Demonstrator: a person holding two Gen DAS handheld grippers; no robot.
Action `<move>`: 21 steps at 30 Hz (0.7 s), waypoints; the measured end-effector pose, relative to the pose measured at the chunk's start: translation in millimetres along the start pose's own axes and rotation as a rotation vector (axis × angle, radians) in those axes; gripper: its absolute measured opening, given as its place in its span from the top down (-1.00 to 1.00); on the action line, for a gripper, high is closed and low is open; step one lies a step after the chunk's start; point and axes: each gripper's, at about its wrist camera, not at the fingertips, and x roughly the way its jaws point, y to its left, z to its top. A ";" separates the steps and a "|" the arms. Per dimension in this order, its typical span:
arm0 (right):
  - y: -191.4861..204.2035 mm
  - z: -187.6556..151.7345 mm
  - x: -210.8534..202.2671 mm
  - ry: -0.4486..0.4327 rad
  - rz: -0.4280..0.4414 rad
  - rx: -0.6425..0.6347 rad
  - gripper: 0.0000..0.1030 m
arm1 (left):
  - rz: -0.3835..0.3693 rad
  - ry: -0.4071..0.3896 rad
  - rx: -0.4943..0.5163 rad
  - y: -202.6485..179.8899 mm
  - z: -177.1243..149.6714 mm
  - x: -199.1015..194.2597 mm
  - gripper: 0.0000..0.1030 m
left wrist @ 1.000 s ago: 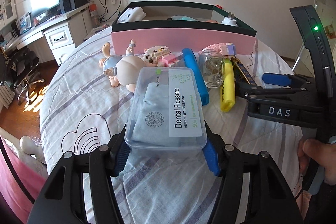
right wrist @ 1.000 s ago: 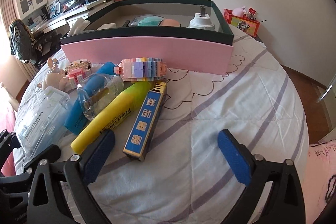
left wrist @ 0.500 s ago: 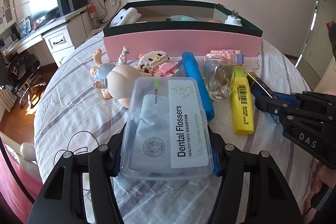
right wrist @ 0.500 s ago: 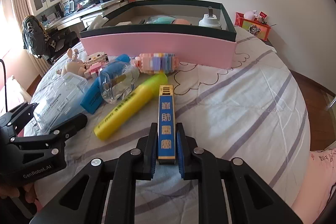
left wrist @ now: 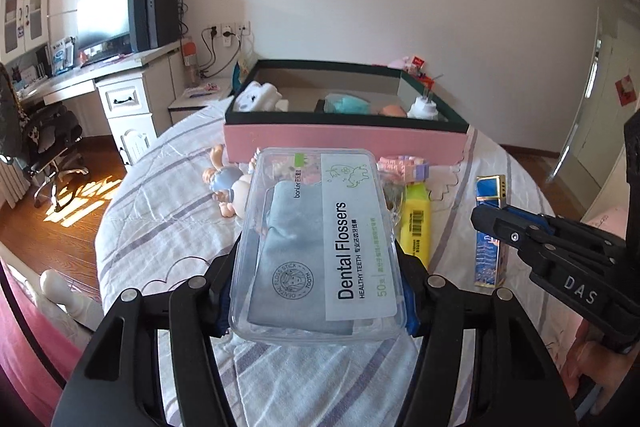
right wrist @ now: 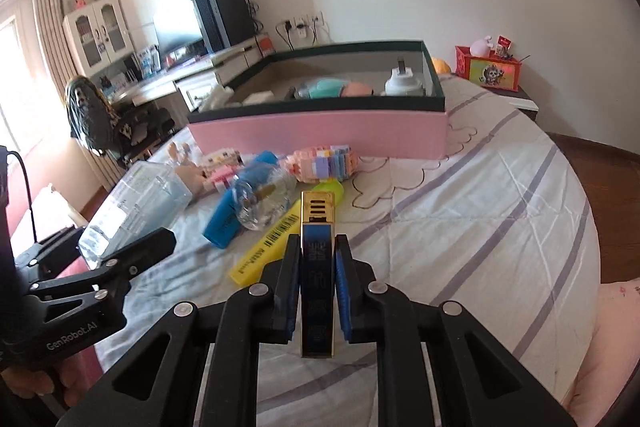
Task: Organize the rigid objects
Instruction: 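Lift the flosser box and pen box over the pink box with both grippers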
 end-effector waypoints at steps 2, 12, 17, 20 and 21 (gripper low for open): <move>11.8 2.7 -19.0 -0.059 0.021 -0.016 0.70 | 0.009 -0.054 0.012 -4.7 5.6 -20.3 -0.19; 70.2 23.4 -94.7 -0.254 0.013 -0.151 0.69 | 0.098 -0.255 0.045 -18.3 27.7 -106.1 -0.19; 86.3 26.5 -122.6 -0.320 -0.010 -0.189 0.69 | 0.116 -0.321 0.052 -20.9 32.7 -139.4 -0.19; 95.6 28.1 -134.3 -0.343 -0.015 -0.210 0.69 | 0.128 -0.351 0.054 -21.8 34.4 -153.6 -0.19; 98.2 29.0 -136.8 -0.346 -0.013 -0.216 0.69 | 0.134 -0.359 0.059 -22.3 34.7 -157.1 -0.19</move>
